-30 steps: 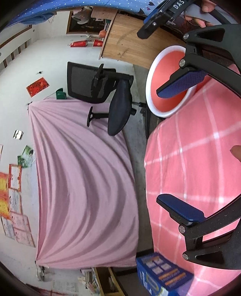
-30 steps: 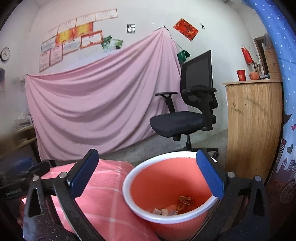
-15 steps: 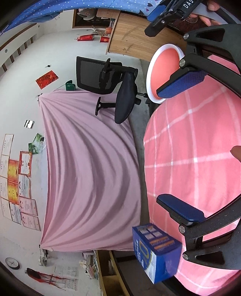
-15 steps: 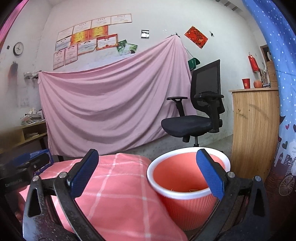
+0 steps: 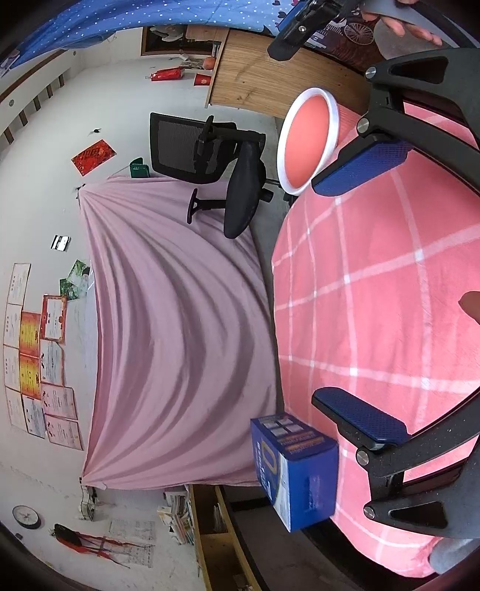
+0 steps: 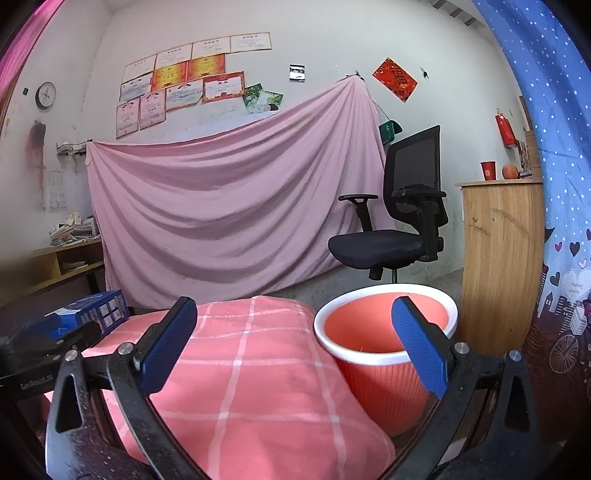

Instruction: Collect trash

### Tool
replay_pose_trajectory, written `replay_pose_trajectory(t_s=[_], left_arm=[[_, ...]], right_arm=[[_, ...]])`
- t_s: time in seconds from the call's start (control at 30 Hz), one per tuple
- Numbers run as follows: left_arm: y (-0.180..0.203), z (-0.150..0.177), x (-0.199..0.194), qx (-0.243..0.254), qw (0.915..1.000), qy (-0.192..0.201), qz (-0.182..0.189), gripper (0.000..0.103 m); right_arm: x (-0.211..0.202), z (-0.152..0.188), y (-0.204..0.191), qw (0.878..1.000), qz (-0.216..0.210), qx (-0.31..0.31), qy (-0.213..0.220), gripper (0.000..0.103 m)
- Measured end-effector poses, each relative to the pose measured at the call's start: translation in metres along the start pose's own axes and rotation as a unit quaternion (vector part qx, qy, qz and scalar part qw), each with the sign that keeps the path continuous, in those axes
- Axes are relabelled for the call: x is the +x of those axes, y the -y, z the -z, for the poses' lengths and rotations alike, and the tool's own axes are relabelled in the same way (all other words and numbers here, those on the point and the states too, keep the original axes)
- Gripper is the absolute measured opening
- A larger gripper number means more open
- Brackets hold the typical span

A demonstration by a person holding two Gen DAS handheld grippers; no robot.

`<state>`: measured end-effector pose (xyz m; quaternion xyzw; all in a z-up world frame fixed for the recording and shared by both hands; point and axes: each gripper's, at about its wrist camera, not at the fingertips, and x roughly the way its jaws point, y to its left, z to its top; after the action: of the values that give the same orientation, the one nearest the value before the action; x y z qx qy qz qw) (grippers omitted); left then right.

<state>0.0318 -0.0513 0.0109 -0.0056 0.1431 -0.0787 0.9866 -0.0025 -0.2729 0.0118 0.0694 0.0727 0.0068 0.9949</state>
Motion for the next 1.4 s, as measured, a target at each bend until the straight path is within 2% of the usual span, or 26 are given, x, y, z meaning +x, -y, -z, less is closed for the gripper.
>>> replay_pose_trajectory(t_s=[0.43,0.6,0.93,1.4], left_arm=[[-0.02,0.024,-0.036,0.009,0.9996,-0.01,-0.026,0.101],[-0.027,0.029,-0.042,0.001,0.9996,-0.011,-0.027,0.101],[-0.024,0.033,-0.039,0.009,0.9995,-0.007,-0.03,0.101],[-0.027,0.033,-0.035,0.008,0.9994,-0.007,-0.034,0.101]], right_arm=[[-0.026,0.015,-0.033,1.0,-0.006,-0.006,-0.026,0.103],[-0.029,0.019,-0.04,1.0,-0.008,-0.014,-0.019,0.103],[-0.014,0.029,-0.042,0.999,0.008,-0.03,-0.034,0.103],[-0.011,0.03,-0.041,0.999,0.004,-0.036,-0.039,0.103]])
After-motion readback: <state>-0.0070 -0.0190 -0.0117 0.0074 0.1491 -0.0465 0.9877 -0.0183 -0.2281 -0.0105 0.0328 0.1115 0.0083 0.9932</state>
